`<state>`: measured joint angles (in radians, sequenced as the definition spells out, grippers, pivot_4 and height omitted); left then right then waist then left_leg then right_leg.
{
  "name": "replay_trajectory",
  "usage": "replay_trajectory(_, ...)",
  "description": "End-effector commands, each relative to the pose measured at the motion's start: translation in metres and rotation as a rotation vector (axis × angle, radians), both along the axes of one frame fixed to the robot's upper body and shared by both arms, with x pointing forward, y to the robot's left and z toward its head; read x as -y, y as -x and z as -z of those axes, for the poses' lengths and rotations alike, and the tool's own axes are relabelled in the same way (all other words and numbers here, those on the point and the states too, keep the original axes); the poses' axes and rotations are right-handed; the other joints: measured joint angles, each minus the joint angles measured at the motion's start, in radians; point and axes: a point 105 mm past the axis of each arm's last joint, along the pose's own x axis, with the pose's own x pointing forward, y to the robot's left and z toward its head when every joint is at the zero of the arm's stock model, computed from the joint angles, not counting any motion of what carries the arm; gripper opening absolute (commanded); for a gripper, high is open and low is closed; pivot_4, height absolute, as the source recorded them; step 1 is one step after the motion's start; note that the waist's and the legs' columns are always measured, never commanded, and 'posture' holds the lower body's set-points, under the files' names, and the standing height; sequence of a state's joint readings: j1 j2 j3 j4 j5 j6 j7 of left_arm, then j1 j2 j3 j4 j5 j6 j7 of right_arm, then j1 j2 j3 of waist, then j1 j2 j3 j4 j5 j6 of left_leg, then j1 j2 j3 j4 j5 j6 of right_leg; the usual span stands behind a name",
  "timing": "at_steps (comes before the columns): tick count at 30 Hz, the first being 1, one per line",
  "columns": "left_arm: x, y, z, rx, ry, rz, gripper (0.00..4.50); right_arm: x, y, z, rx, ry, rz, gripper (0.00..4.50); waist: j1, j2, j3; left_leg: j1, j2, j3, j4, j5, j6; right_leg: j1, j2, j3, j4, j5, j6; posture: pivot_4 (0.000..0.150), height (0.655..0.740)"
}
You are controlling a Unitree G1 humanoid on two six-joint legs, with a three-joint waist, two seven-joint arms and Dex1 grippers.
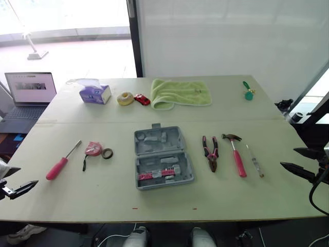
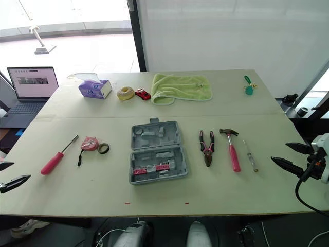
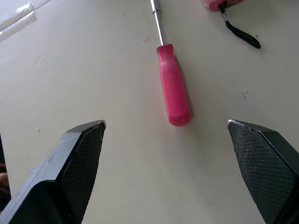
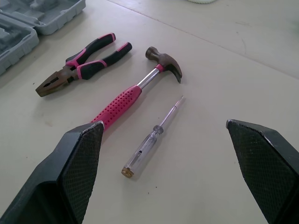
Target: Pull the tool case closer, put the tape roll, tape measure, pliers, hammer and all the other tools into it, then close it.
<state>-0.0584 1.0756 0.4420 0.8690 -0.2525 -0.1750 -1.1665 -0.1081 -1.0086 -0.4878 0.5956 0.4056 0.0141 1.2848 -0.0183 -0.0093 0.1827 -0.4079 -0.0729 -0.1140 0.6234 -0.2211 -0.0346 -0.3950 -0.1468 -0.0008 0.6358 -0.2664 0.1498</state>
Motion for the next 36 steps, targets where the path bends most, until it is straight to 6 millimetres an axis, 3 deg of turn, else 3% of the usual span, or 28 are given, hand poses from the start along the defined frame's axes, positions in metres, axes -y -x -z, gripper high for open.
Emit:
replay_trajectory(1, -0.007, -0.002, -0.016, 0.013, -0.012, -0.013, 4.37, 0.004, 0.000, -0.016, 0.042, 0.031, -0.003, 4.50, -0.001, 0.000, 0.000, 0.000, 0.000, 0.000, 0.000, 0.000, 0.000, 0.000, 0.000, 0.000, 0.000, 0.000, 0.000, 0.150, 0.7367)
replay_trajectory(3, -0.012, -0.007, -0.017, 0.029, 0.010, -0.082, 4.37, 0.004, -0.001, -0.015, 0.043, 0.027, 0.002, 4.50, 0.001, 0.000, 0.000, 0.000, 0.000, 0.000, 0.000, 0.000, 0.000, 0.000, 0.001, 0.000, 0.000, 0.000, 0.000, 0.150, 0.7367)
replay_trajectory(11, -0.004, -0.009, -0.022, 0.040, 0.042, -0.033, 4.37, 0.003, -0.001, -0.018, 0.023, -0.022, 0.019, 4.50, -0.003, 0.000, 0.000, 0.000, 0.000, 0.000, 0.000, 0.000, 0.000, 0.000, 0.003, 0.000, 0.001, 0.000, 0.000, 0.150, 0.7367)
replay_trajectory(15, 0.005, -0.010, -0.021, 0.012, 0.091, 0.009, 4.37, -0.010, -0.001, -0.022, -0.006, -0.064, -0.025, 4.50, -0.002, 0.000, 0.000, 0.000, 0.001, 0.000, 0.000, 0.000, 0.000, 0.000, 0.004, 0.000, 0.001, 0.000, -0.001, 0.150, 0.7367)
replay_trajectory(19, 0.027, -0.021, -0.033, 0.031, 0.142, 0.086, 4.37, -0.032, -0.006, -0.025, -0.047, -0.046, -0.076, 4.50, 0.000, 0.000, 0.000, 0.000, 0.002, -0.001, 0.000, 0.000, 0.000, -0.001, 0.004, 0.000, 0.001, 0.000, -0.001, 0.150, 0.7367)
replay_trajectory(22, 0.058, -0.032, -0.032, 0.034, 0.149, 0.156, 4.37, -0.052, -0.021, -0.027, -0.034, 0.007, -0.090, 4.50, 0.002, 0.001, 0.000, 0.000, 0.003, -0.001, 0.000, 0.000, 0.000, 0.000, 0.003, 0.001, 0.001, 0.000, -0.001, 0.150, 0.7367)
replay_trajectory(25, 0.081, -0.037, -0.013, -0.034, 0.124, 0.142, 4.37, -0.086, -0.042, -0.032, -0.007, -0.003, -0.125, 4.50, -0.004, 0.001, 0.000, 0.000, 0.003, -0.002, 0.000, 0.000, 0.000, -0.001, 0.003, 0.002, 0.001, 0.001, -0.001, 0.150, 0.7367)
replay_trajectory(34, 0.162, -0.046, 0.010, -0.011, 0.229, 0.130, 4.37, -0.178, -0.073, -0.009, -0.002, 0.134, -0.312, 4.50, 0.006, 0.000, 0.000, -0.001, 0.002, -0.002, 0.002, 0.000, 0.000, -0.002, 0.003, 0.004, 0.001, 0.001, -0.002, 0.150, 0.7367)
replay_trajectory(35, 0.166, -0.048, 0.013, -0.007, 0.228, 0.131, 4.01, -0.185, -0.078, -0.007, 0.003, 0.135, -0.321, 4.50, 0.006, 0.000, 0.000, -0.001, 0.001, -0.002, 0.002, 0.000, 0.000, -0.002, 0.003, 0.004, 0.001, 0.001, -0.002, 0.150, 0.7367)
replay_trajectory(36, 0.172, -0.050, 0.016, -0.003, 0.222, 0.141, 3.86, -0.192, -0.085, -0.006, 0.000, 0.106, -0.322, 4.22, 0.006, 0.000, 0.000, -0.001, 0.001, -0.002, 0.003, 0.000, 0.000, -0.002, 0.004, 0.004, 0.001, 0.001, -0.002, 0.150, 0.7367)
